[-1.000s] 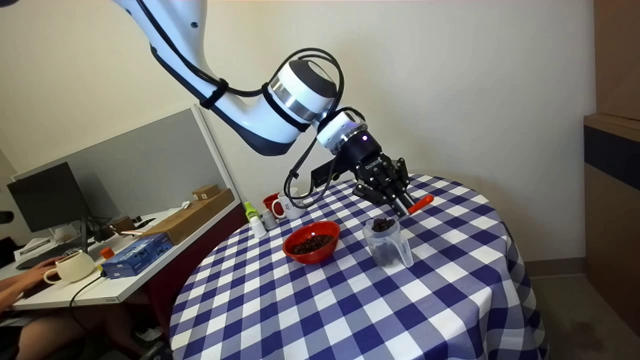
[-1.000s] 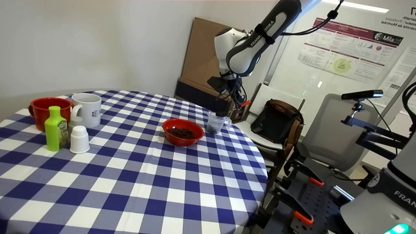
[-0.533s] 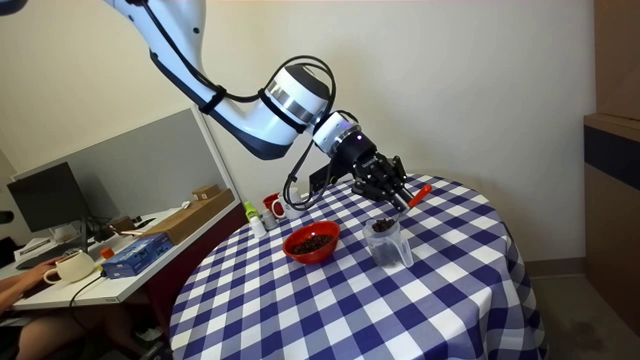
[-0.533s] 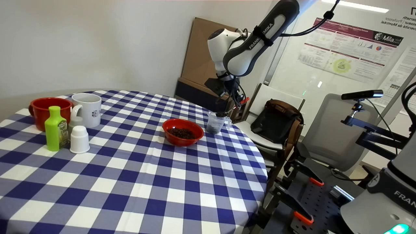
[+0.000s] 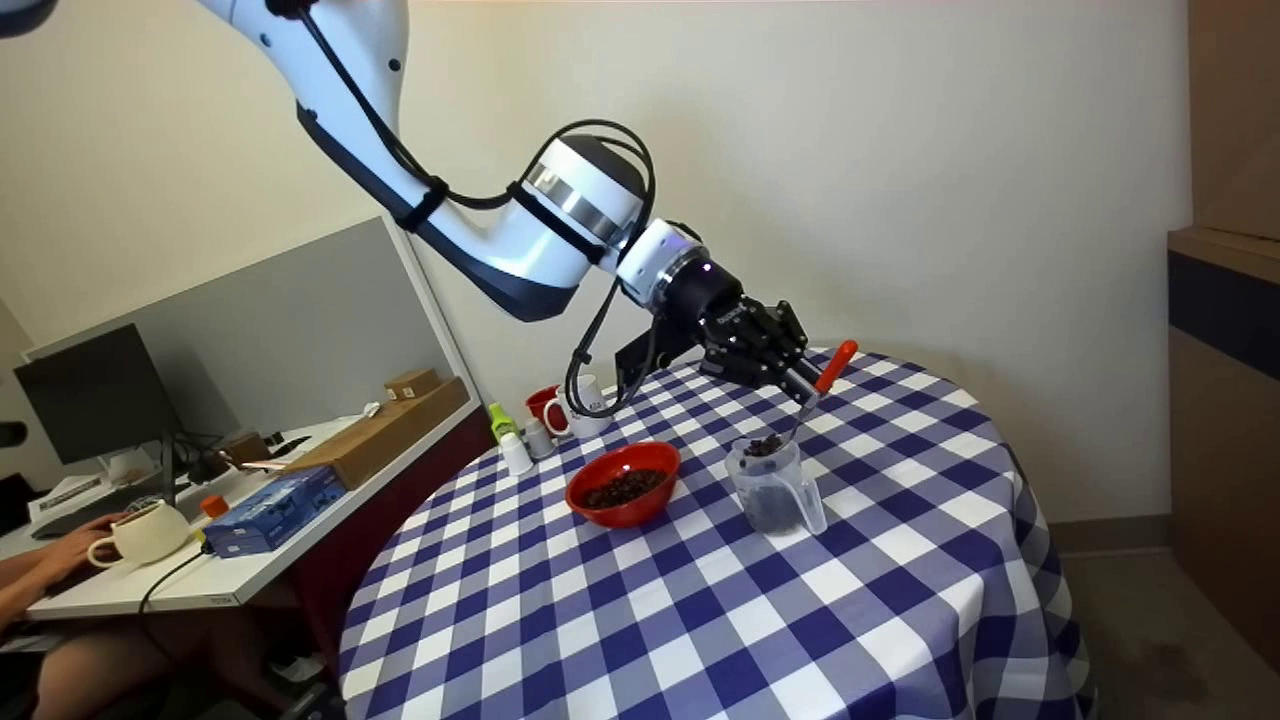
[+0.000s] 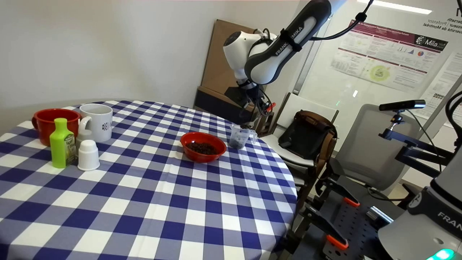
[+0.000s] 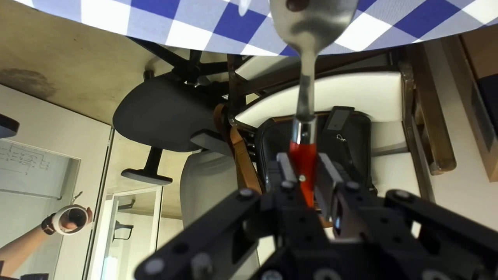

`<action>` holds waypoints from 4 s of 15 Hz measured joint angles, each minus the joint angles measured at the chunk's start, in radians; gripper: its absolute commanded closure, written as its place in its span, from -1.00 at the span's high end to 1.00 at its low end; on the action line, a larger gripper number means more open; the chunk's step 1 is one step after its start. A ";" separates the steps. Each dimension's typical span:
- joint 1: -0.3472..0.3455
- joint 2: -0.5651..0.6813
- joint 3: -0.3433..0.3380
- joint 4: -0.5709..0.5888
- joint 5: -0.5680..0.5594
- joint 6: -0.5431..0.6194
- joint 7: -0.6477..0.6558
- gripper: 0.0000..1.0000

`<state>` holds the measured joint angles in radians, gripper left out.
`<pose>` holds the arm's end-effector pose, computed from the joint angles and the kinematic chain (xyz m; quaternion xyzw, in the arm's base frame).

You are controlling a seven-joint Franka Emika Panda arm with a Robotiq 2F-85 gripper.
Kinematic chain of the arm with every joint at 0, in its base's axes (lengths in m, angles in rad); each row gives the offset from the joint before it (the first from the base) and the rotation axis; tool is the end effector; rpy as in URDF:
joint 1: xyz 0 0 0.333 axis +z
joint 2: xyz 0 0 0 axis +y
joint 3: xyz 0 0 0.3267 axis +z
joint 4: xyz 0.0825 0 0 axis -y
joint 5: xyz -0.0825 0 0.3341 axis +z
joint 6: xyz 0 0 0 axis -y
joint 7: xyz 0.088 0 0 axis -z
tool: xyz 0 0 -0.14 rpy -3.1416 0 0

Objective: Spoon out a single spoonful of the contents from the orange bowl into the transparent jar.

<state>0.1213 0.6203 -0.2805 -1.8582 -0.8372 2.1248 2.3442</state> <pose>0.5717 -0.1374 0.2127 0.5350 -0.7359 0.2629 0.3210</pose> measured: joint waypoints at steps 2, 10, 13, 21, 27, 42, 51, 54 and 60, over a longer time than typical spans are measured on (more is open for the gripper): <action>0.000 0.005 0.007 0.010 -0.026 -0.023 0.007 -0.87; -0.007 0.016 0.038 0.029 -0.122 -0.105 0.033 -0.87; -0.009 0.019 0.053 0.035 -0.149 -0.129 0.035 -0.87; -0.008 0.030 0.102 0.054 -0.270 -0.220 0.054 -0.87; -0.010 0.036 0.137 0.056 -0.331 -0.276 0.068 -0.87; -0.149 -0.382 0.243 -0.264 0.140 0.100 -0.243 -0.87; -0.144 -0.505 0.257 -0.689 0.425 0.503 -0.589 -0.87; -0.149 -0.467 0.241 -0.730 0.507 0.579 -0.711 -0.87; -0.137 -0.312 0.180 -0.713 0.559 0.677 -0.760 -0.87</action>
<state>-0.0159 0.3079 -0.1002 -2.5708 -0.2779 2.8020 1.5838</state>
